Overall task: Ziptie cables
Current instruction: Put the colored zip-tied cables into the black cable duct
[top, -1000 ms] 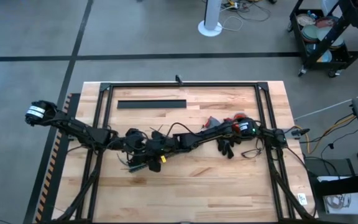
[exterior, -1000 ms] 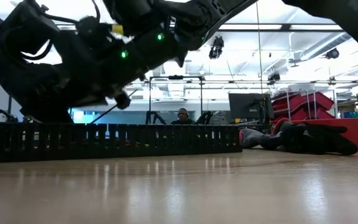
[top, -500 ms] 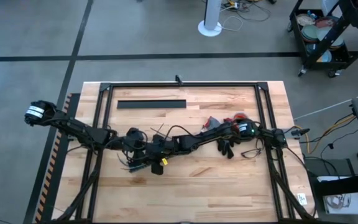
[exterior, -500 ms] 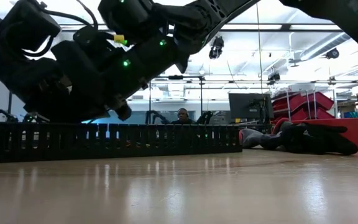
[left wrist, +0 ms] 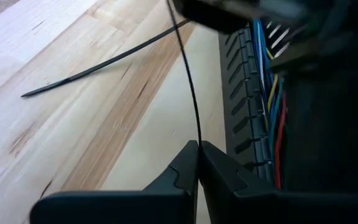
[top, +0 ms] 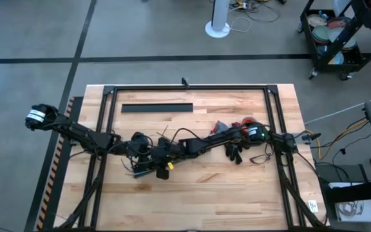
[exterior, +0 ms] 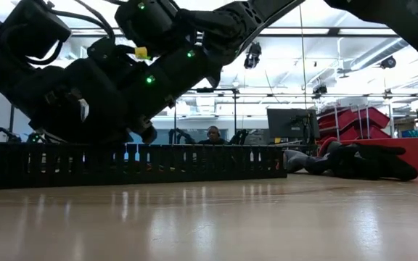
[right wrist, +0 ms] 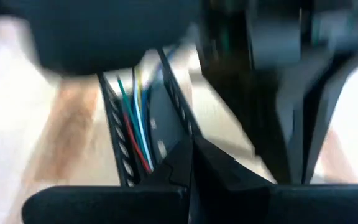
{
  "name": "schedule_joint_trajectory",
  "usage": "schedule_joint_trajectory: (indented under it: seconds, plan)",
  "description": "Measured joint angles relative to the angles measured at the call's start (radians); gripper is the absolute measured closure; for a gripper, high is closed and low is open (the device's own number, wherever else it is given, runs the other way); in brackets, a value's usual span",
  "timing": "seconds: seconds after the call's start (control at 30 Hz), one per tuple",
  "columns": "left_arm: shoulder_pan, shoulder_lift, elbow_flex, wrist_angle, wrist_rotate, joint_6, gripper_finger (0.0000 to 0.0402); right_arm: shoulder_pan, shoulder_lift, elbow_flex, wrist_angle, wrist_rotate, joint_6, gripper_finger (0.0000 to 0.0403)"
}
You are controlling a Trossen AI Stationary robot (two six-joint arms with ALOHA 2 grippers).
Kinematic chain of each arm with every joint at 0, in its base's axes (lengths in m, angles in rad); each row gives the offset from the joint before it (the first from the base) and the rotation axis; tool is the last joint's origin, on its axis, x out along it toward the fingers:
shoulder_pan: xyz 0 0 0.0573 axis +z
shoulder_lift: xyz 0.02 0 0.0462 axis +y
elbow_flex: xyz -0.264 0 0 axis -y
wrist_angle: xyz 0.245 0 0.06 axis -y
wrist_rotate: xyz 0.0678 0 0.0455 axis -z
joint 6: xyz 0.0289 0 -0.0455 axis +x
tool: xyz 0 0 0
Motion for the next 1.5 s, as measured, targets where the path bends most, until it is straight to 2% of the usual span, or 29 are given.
schedule_joint_trajectory:
  seconds: [0.23,0.5,1.3,1.5]
  plan:
    - [0.0,0.0,0.0,0.01,-0.02,-0.019,0.0402,0.003,-0.003,0.058,-0.005,0.0,-0.04,0.0403]
    - [-0.001,0.011,-0.017,0.037,-0.044,-0.039,0.0402,0.005,0.037,0.052,-0.052,-0.003,-0.021,0.0403]
    - [-0.005,0.008,-0.023,0.016,0.104,0.046,0.0402,0.006,0.036,0.053,-0.092,-0.003,-0.022,0.0403]
    - [-0.005,0.004,-0.021,0.019,0.06,0.088,0.0402,0.006,0.03,0.155,-0.259,0.021,-0.036,0.0403]
